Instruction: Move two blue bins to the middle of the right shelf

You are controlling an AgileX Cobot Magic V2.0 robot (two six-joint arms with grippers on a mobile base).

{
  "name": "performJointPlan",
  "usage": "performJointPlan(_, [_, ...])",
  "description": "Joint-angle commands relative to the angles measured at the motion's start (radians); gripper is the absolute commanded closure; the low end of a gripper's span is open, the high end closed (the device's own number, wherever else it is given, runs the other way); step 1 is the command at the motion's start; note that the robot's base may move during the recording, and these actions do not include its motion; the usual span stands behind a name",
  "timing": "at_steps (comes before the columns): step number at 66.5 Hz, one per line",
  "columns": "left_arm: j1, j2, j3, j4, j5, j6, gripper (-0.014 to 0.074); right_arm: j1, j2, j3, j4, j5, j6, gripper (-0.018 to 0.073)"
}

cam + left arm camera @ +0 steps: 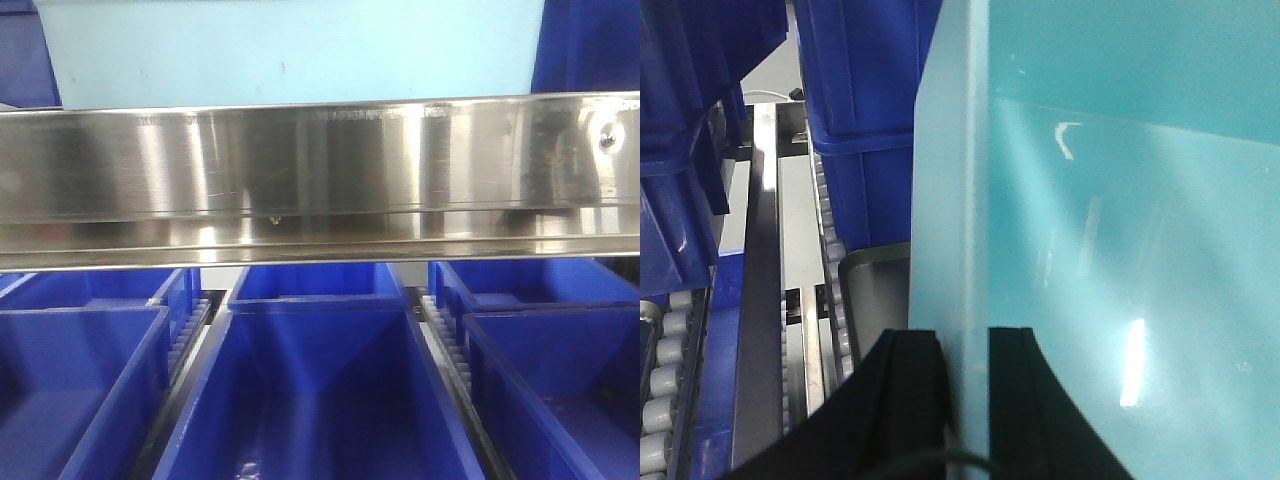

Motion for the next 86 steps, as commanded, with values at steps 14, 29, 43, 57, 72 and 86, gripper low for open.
performJointPlan(14, [-0.001,-0.019,-0.012,-0.027,-0.087,-0.008,0.0707,-0.005,-0.005,-0.007,-0.019,-0.02,-0.035,0.0711])
performJointPlan(29, [-0.001,-0.019,-0.012,-0.061,0.05,-0.008,0.0707,-0.005,-0.005,-0.007,-0.037,-0.025,-0.035,0.0711])
performJointPlan(43, [-0.001,-0.005,-0.012,-0.069,0.178,-0.008,0.0707,-0.031,0.001,-0.007,-0.061,-0.065,-0.035,0.0711])
performJointPlan(57, [-0.001,0.038,-0.012,-0.095,0.25,-0.008,0.0707,-0.069,0.036,-0.007,-0.061,-0.07,-0.035,0.0711])
performJointPlan(72, [-0.001,0.07,-0.012,-0.084,0.298,-0.008,0.0707,-0.072,0.085,-0.007,-0.049,-0.07,-0.035,0.0711])
performJointPlan(86, [-0.001,0.098,-0.012,-0.049,0.322,-0.008,0.0707,-0.072,0.103,-0.007,-0.049,-0.068,-0.035,0.0711])
